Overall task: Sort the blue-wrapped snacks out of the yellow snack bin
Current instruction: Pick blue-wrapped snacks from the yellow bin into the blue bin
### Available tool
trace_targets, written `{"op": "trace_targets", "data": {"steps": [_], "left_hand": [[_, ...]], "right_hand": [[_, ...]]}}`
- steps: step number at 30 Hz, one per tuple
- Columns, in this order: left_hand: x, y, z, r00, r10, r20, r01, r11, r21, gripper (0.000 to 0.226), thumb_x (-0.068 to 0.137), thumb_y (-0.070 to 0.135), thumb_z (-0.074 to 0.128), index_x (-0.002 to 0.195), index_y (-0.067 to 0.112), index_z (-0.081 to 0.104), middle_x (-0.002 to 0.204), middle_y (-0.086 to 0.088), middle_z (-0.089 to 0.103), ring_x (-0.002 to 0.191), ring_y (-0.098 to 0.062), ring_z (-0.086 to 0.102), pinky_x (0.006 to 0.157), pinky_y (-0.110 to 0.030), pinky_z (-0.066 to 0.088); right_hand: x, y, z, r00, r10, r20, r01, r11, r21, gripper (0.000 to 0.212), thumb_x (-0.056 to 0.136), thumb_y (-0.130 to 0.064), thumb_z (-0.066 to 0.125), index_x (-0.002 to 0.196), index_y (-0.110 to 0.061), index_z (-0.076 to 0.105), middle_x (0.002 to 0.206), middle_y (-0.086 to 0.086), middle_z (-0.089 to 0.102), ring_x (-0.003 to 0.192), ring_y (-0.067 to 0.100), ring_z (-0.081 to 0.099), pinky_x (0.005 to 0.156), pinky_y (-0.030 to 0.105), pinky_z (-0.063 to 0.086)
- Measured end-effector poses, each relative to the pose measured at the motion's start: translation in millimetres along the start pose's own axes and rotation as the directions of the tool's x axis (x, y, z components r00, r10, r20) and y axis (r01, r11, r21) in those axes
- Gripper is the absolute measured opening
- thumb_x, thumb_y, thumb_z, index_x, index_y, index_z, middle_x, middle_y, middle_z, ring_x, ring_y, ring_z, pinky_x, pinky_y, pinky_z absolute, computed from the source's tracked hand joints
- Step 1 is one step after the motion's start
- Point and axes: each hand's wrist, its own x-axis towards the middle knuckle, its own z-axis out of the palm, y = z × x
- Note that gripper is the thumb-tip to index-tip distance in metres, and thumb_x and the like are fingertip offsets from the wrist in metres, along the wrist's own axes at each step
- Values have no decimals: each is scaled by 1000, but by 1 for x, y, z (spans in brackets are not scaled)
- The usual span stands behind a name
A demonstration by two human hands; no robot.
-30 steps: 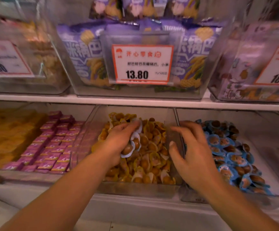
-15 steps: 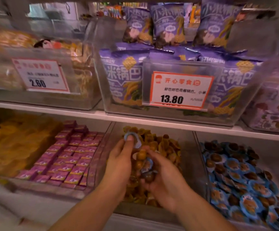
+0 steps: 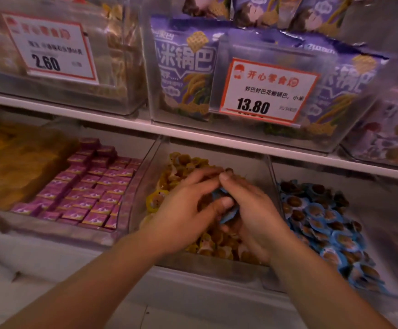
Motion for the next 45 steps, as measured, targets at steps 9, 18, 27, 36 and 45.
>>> {"op": "trace_targets", "data": {"steps": [9, 18, 27, 36, 45], "left_hand": [[5, -21, 2, 840, -226, 493, 207, 974, 95, 17, 90, 37, 68, 105, 32, 72, 104, 15, 71, 99, 5, 62, 88, -26, 50], [25, -37, 54, 712, -289, 641, -355, 640, 682, 91, 70, 68, 63, 147, 50, 17, 149, -5, 27, 130, -31, 39, 107, -46, 28], [60, -55, 19, 915, -174, 363, -194, 599, 777, 24, 91, 51, 54, 108, 40, 67, 127, 8, 55, 107, -26, 55, 97, -43, 37], [22, -35, 54, 710, -208, 673, -339, 736, 585, 98, 60, 84, 49, 146, 41, 30, 157, -6, 15, 145, -31, 19, 121, -49, -1], [68, -49, 69, 553, -48, 832, -723, 467, 509, 77, 80, 67, 54, 147, 35, 35, 149, -8, 32, 135, -32, 38, 117, -58, 12]], "right_hand": [[-26, -25, -120, 835, -494, -240, 217, 698, -683, 30, 78, -45, 59, 93, -22, 71, 79, 2, 69, 71, 5, 63, 56, 18, 47], [-20, 25, -105, 885, -458, -81, 231, 583, -779, 51, 92, -56, 47, 137, -31, 48, 132, -13, 52, 117, 1, 49, 97, 21, 41], [-14, 31, -105, 888, -454, -77, 252, 620, -743, 51, 93, -48, 55, 139, -32, 41, 134, -10, 52, 123, 5, 48, 102, 25, 40], [-11, 34, -102, 877, -471, -100, 261, 640, -723, 45, 90, -50, 53, 132, -38, 42, 129, -14, 53, 118, 0, 50, 98, 23, 42], [-8, 35, -103, 880, -466, -96, 269, 654, -707, 39, 92, -39, 59, 125, -44, 39, 127, -14, 54, 115, -2, 52, 98, 26, 46]]}}
